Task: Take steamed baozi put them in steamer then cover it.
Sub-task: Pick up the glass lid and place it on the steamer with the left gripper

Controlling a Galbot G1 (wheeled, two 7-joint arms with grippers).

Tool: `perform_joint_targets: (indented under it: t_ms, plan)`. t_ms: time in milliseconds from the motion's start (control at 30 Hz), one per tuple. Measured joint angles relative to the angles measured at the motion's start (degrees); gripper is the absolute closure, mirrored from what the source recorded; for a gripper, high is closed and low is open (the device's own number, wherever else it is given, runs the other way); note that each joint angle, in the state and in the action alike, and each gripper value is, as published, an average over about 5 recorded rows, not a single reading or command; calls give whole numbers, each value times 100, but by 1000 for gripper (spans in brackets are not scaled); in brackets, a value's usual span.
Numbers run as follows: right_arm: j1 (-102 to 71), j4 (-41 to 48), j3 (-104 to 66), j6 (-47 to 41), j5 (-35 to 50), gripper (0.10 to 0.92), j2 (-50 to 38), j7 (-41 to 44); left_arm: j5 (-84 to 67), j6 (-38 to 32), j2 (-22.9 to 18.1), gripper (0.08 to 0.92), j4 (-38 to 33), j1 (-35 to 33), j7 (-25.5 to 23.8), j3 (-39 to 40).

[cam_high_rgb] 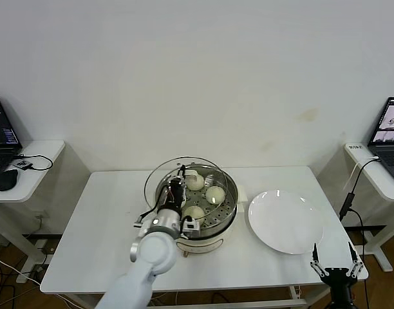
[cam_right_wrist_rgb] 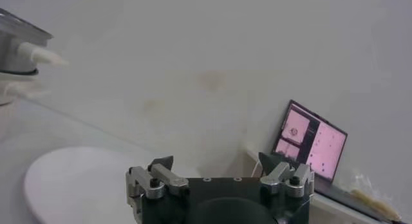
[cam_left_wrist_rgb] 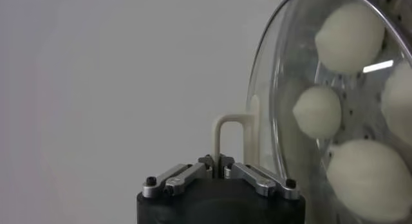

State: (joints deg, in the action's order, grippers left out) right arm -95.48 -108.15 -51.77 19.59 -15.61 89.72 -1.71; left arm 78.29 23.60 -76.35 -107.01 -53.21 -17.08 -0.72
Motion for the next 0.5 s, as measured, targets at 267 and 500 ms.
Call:
perform_joint_targets:
  t_ms: [267,500]
  plan:
    - [-21,44,26,48,-62,202,27,-23,248,-38,-316,871,242,-7,-7,128]
    - [-53,62,24,82,-70,203,22,-29,401,-83,-479,871,423,-2,7,137]
